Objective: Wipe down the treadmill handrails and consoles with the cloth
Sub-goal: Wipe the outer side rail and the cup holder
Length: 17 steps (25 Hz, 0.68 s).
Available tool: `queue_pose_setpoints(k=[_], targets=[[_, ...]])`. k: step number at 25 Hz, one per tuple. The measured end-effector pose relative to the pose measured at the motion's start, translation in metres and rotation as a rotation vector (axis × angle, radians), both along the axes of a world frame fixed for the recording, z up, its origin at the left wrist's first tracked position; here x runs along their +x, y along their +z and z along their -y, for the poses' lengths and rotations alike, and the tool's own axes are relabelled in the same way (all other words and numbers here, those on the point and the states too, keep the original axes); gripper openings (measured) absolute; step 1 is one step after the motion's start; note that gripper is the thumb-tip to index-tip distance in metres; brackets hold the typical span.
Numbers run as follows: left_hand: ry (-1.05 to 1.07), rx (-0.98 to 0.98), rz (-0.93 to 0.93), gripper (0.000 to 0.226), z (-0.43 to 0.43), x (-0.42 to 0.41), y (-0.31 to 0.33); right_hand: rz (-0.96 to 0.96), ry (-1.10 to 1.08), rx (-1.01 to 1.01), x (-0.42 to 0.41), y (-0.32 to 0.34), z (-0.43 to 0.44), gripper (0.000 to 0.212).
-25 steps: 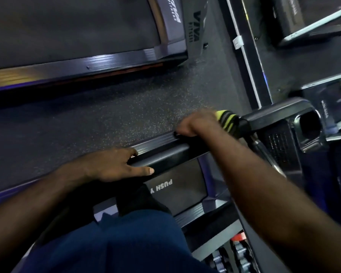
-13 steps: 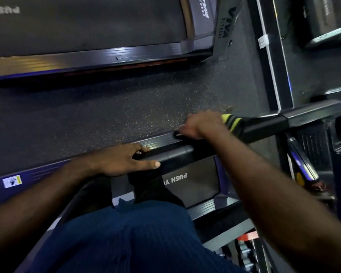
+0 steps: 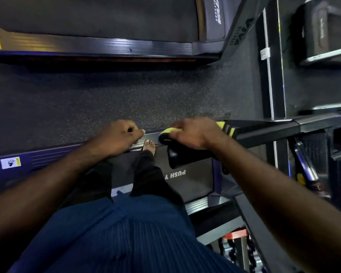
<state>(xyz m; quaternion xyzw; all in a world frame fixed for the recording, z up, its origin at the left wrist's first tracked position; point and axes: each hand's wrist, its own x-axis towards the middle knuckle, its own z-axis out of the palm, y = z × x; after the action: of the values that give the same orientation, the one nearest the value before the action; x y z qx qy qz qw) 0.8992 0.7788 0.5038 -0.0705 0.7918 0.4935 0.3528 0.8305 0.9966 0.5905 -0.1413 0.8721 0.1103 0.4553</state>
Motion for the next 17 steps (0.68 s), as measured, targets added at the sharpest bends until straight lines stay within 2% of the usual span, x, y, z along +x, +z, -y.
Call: queue_pose_setpoints(k=[2, 3, 5, 7, 8, 10, 12, 14, 15, 17], targets=[[0.01, 0.023, -0.01, 0.035, 0.0, 0.0, 0.003, 0.008, 0.031, -0.133, 0.008, 0.013, 0.007, 0.07], [0.019, 0.036, -0.017, 0.037, 0.001, -0.001, 0.003, 0.034, 0.025, -0.091, -0.001, 0.012, 0.0, 0.068], [0.028, 0.053, -0.021, 0.04, 0.005, 0.0, -0.004, 0.084, 0.012, 0.15, -0.023, -0.002, -0.02, 0.066], [0.023, 0.056, -0.009, 0.049, 0.008, 0.003, -0.007, 0.035, 0.016, 0.289, -0.026, -0.017, -0.021, 0.068], [0.045, 0.062, 0.01, 0.057, 0.01, 0.005, -0.006, -0.039, 0.056, 0.286, -0.018, -0.019, -0.011, 0.066], [0.092, 0.111, 0.045, 0.065, 0.008, 0.007, -0.002, -0.284, 0.113, 0.148, 0.013, -0.017, 0.005, 0.059], [0.103, 0.159, 0.048, 0.057, 0.0, 0.005, 0.005, -0.533, 0.072, -0.107, 0.062, 0.005, 0.011, 0.053], [0.092, 0.179, 0.034, 0.053, -0.01, -0.005, 0.013, -0.62, -0.018, -0.319, 0.098, 0.012, -0.008, 0.054], [0.072, 0.177, 0.017, 0.053, -0.015, -0.013, 0.018, -0.681, -0.027, -0.347, 0.099, 0.007, -0.031, 0.054], [0.028, 0.165, -0.032, 0.055, -0.028, -0.024, 0.03, -0.866, -0.15, -0.209, 0.081, -0.004, -0.08, 0.053]])
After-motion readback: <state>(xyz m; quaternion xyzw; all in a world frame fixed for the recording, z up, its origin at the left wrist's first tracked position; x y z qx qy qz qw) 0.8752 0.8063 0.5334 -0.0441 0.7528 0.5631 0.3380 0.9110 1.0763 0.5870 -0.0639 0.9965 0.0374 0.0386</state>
